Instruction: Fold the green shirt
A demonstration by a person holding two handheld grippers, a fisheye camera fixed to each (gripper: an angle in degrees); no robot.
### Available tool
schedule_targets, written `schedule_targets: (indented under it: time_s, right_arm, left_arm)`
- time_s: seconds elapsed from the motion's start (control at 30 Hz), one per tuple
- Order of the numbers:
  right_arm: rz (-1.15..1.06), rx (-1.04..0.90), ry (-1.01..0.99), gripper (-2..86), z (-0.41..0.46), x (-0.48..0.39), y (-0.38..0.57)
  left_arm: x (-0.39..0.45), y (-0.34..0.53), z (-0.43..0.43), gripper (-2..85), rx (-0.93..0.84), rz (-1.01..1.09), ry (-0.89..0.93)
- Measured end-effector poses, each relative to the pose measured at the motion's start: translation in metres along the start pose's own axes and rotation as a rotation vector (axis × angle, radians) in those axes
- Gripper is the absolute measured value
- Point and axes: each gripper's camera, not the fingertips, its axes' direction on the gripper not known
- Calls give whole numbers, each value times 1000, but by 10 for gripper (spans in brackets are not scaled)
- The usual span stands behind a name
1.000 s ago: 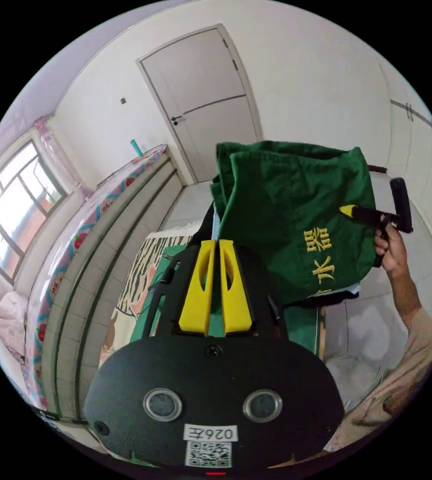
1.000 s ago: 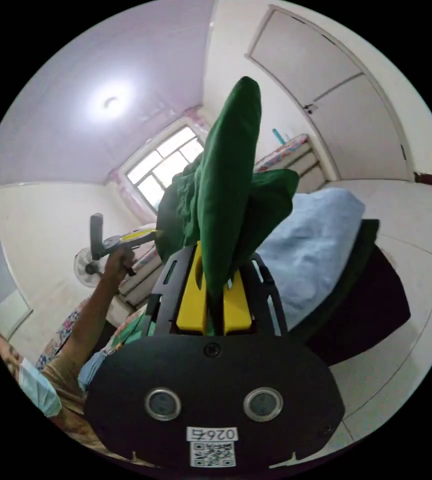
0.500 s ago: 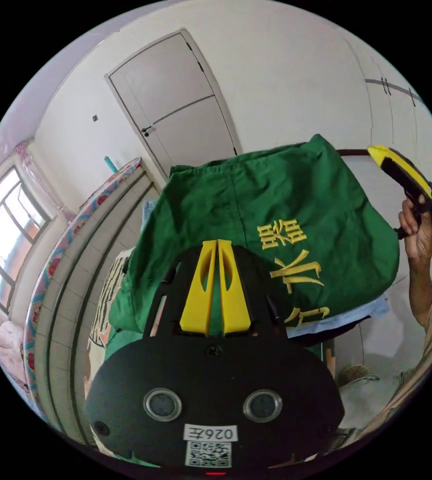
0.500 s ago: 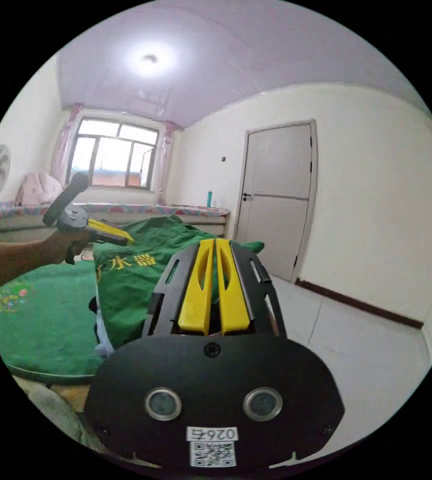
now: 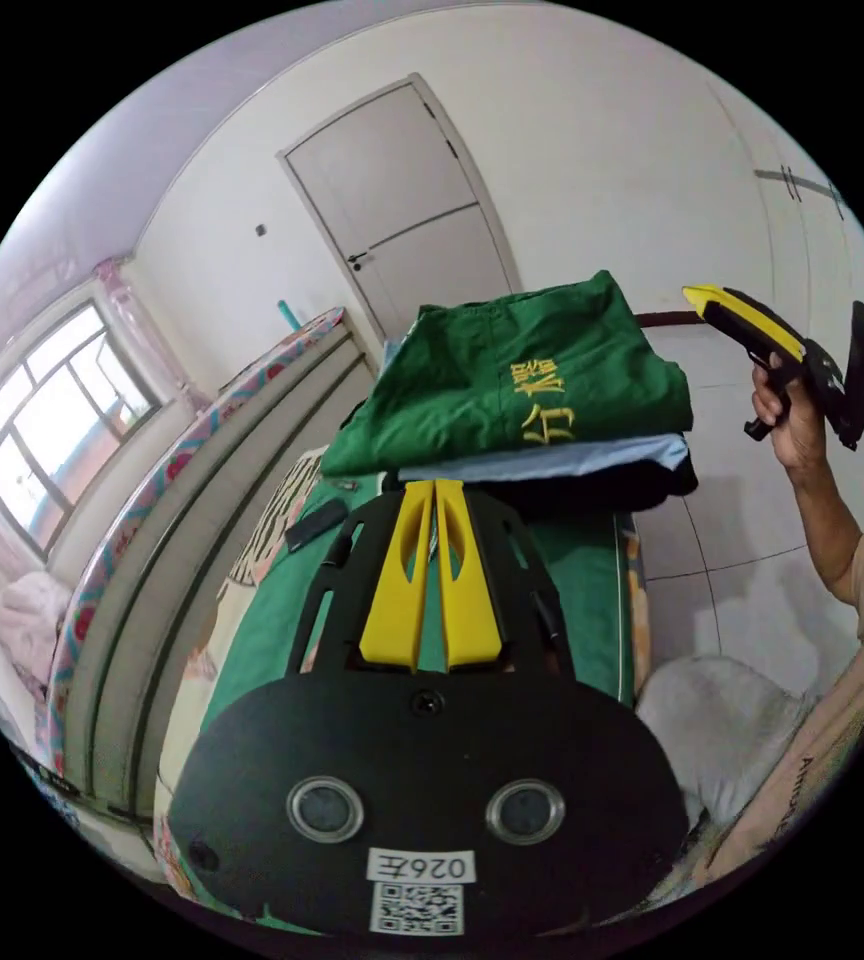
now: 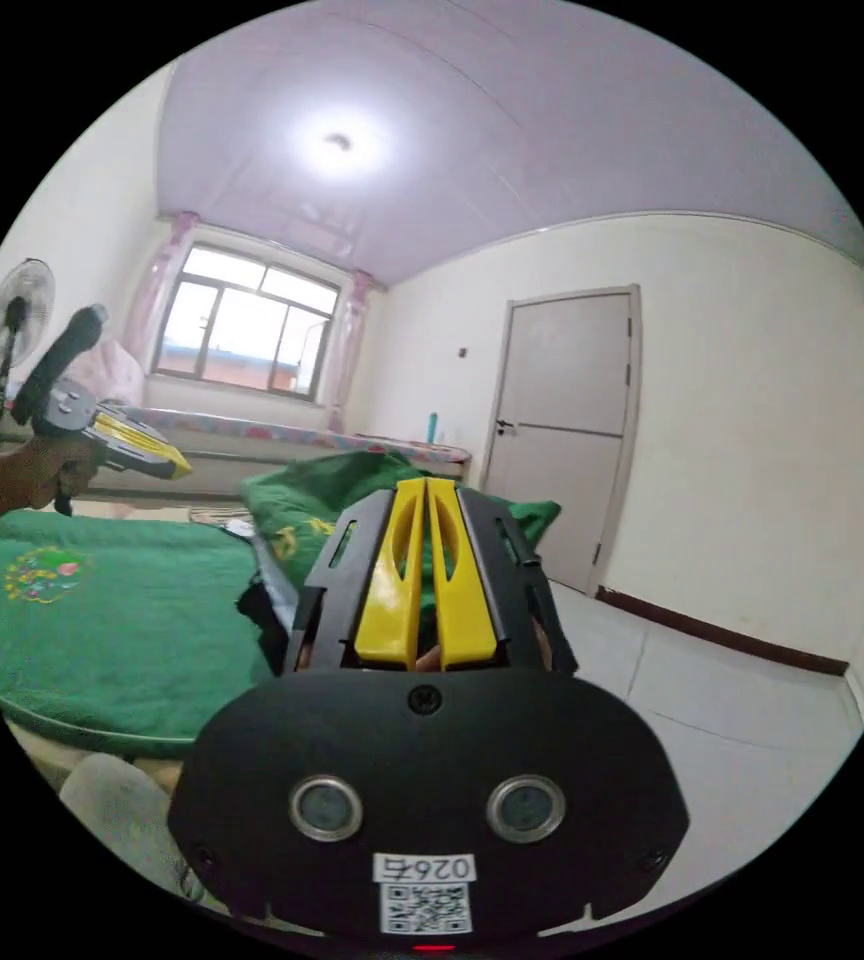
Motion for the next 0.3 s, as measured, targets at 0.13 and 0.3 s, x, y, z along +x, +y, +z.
schedule_targets:
  time_s: [0.13, 0.3]
  right_arm:
    - [-70, 11, -427, -11, -23, -109, -5]
    - [-211, -125, -923, -11, -28, -319, -3]
  left_arm:
    - [-73, 126, -129, -7, -146, -216, -186]
    - [-139, 298, -316, -6, -283, -602, -479]
